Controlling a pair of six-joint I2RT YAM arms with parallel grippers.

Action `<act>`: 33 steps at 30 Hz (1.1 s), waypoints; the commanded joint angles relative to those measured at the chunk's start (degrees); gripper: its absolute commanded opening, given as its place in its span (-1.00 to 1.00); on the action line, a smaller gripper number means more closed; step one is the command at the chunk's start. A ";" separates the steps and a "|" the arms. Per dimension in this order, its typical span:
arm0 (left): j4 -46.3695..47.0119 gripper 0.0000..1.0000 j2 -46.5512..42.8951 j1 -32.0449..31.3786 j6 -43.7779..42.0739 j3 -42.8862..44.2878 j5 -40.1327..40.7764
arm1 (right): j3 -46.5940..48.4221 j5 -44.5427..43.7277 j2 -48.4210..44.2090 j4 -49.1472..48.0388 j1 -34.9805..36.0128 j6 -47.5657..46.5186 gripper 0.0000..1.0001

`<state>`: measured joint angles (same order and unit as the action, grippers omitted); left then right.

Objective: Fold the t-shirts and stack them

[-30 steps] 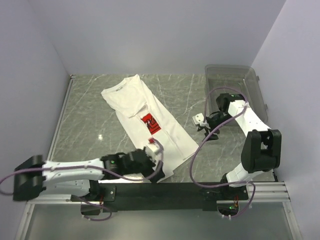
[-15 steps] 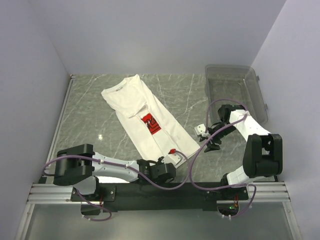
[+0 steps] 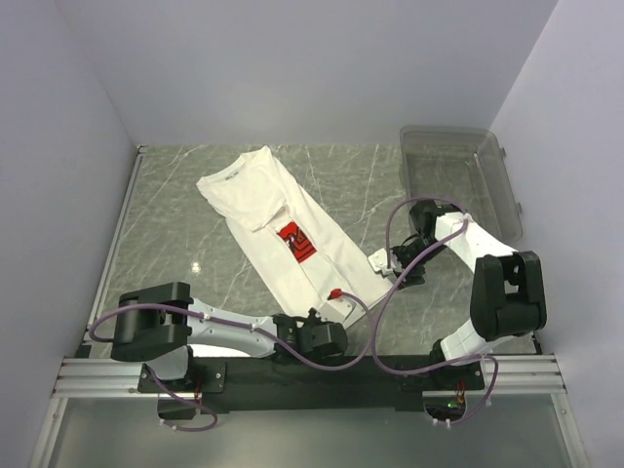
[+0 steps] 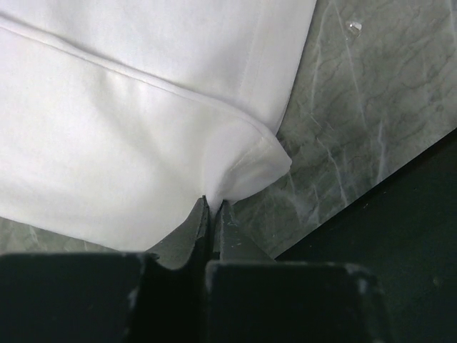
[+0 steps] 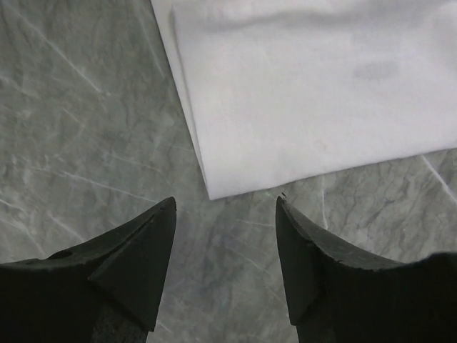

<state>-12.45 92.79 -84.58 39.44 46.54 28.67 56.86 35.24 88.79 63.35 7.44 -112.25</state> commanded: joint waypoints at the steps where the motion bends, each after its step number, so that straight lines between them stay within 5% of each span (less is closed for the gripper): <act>1: -0.91 -0.99 -0.42 -0.94 2.83 -3.13 -4.49 | -0.95 -4.83 1.20 -2.44 2.48 -5.79 0.28; 17: 1.64 -0.99 -2.71 -1.03 4.15 -4.44 -4.93 | -11.94 -12.91 -0.99 -17.45 10.48 -1.05 0.08; 20: 1.90 -0.99 -2.18 -1.03 3.98 -4.18 -5.28 | -11.95 -12.66 -0.64 -18.79 11.02 0.79 -0.09; 27: 6.72 -0.99 -5.07 -1.29 1.87 -6.81 -8.52 | -11.08 -8.81 -1.51 -16.69 10.49 1.07 -1.00; 33: 12.00 -0.99 -12.54 0.72 -1.03 -10.68 -15.29 | -3.09 0.42 -2.22 -4.74 8.29 -0.69 -1.00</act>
<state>-3.95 84.36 -84.68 40.05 37.54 20.78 48.45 29.91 87.35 52.31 16.47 -111.31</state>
